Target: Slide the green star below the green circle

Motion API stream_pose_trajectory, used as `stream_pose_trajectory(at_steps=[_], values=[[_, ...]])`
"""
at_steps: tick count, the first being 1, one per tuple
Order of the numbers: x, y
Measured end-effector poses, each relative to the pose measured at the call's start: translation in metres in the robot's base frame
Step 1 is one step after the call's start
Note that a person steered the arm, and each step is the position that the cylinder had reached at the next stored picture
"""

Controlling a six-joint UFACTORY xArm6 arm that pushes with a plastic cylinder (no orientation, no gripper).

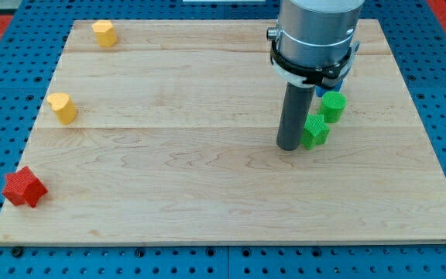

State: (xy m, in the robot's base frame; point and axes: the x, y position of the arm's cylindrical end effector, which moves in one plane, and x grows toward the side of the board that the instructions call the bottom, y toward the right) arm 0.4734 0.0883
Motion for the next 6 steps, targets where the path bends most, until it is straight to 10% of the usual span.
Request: stream_pose_trajectory(at_steps=[6], values=[[-0.026, 0.032]])
